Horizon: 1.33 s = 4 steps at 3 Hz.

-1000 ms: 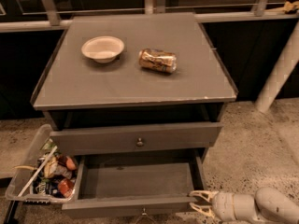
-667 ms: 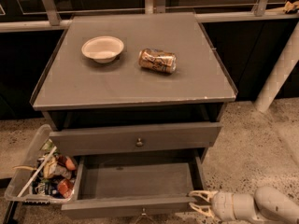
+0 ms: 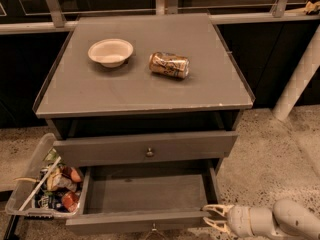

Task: Open middle drawer

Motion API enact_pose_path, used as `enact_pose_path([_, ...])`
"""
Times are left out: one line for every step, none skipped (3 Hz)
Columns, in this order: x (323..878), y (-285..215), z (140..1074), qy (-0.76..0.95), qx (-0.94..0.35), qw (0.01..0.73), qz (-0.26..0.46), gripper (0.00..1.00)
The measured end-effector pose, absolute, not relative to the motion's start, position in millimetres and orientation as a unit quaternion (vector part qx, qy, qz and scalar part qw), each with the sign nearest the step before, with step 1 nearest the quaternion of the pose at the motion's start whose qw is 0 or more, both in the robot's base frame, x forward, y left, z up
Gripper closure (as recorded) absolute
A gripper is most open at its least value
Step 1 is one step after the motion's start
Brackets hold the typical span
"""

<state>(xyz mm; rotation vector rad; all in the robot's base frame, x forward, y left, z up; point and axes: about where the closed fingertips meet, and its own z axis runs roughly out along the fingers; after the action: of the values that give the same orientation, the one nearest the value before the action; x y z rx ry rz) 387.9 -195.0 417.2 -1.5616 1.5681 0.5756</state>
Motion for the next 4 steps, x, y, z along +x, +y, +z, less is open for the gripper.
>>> enact_pose_path([389.6, -195.1, 417.9, 0.624, -0.622, 0.415, 0.229, 1.00])
enact_pose_path([389.6, -195.1, 417.9, 0.624, -0.622, 0.415, 0.229, 0.82])
enact_pose_path([389.6, -195.1, 417.9, 0.624, -0.622, 0.415, 0.229, 0.59])
enact_pose_path([389.6, -195.0, 417.9, 0.624, -0.622, 0.415, 0.229, 0.36])
